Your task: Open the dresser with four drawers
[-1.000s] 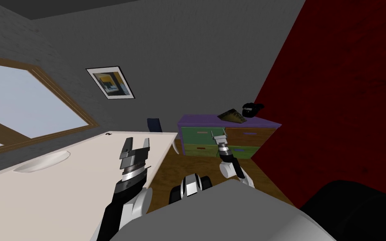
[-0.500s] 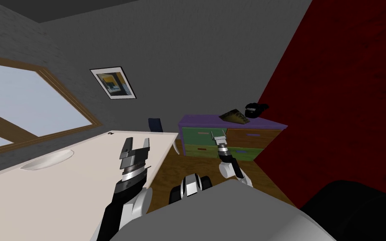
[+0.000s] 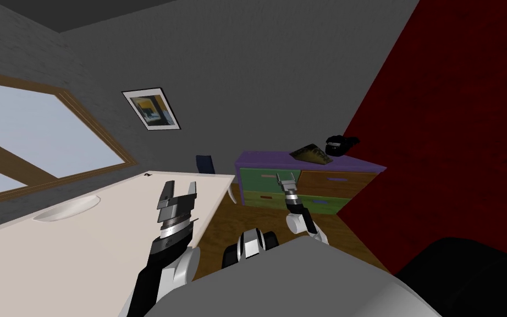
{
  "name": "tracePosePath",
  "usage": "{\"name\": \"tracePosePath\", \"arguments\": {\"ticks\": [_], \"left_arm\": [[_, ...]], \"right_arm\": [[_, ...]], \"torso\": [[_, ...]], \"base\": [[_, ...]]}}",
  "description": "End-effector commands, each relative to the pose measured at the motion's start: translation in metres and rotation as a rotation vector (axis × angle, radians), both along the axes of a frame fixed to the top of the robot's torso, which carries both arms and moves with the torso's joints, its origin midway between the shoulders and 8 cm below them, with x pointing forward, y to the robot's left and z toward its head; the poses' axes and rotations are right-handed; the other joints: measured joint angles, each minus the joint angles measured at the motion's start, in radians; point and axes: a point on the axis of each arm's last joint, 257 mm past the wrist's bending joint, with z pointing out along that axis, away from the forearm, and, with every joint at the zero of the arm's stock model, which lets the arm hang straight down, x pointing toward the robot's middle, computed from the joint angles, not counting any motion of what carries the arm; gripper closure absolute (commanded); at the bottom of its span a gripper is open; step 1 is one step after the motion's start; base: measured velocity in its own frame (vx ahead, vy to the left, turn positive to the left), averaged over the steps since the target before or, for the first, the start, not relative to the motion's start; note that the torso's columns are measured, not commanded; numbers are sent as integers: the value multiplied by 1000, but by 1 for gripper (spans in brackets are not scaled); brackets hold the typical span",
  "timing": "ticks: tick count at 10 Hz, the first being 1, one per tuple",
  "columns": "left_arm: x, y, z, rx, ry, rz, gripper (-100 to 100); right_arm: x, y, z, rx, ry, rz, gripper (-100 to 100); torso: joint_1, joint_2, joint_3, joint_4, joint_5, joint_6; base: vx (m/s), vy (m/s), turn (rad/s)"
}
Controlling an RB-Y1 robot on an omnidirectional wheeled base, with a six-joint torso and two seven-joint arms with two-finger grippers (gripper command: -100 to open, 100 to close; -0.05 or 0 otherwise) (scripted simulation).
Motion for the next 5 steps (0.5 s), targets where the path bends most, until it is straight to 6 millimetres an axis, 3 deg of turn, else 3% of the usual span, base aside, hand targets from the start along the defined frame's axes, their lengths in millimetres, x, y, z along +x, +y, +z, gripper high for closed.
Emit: {"name": "tracePosePath", "arguments": {"ticks": [1, 2, 3, 5], "left_arm": [[0, 0, 0, 0, 0, 0, 0], [0, 0, 0, 0, 0, 0, 0], [0, 0, 0, 0, 0, 0, 0], [0, 0, 0, 0, 0, 0, 0]], "right_arm": [[3, -4, -13, 97, 6, 40, -100], [3, -4, -13, 111, 3, 50, -100], [7, -8, -26, 172, 15, 65, -100], [7, -8, -26, 209, 8, 88, -100]], "torso": [[0, -1, -1, 0, 0, 0], [0, -1, -1, 0, 0, 0], [0, 0, 0, 0, 0, 0], [0, -1, -1, 0, 0, 0]], "base": [[41, -11, 53], [19, -3, -8], [28, -13, 57], [31, -4, 30]]}}
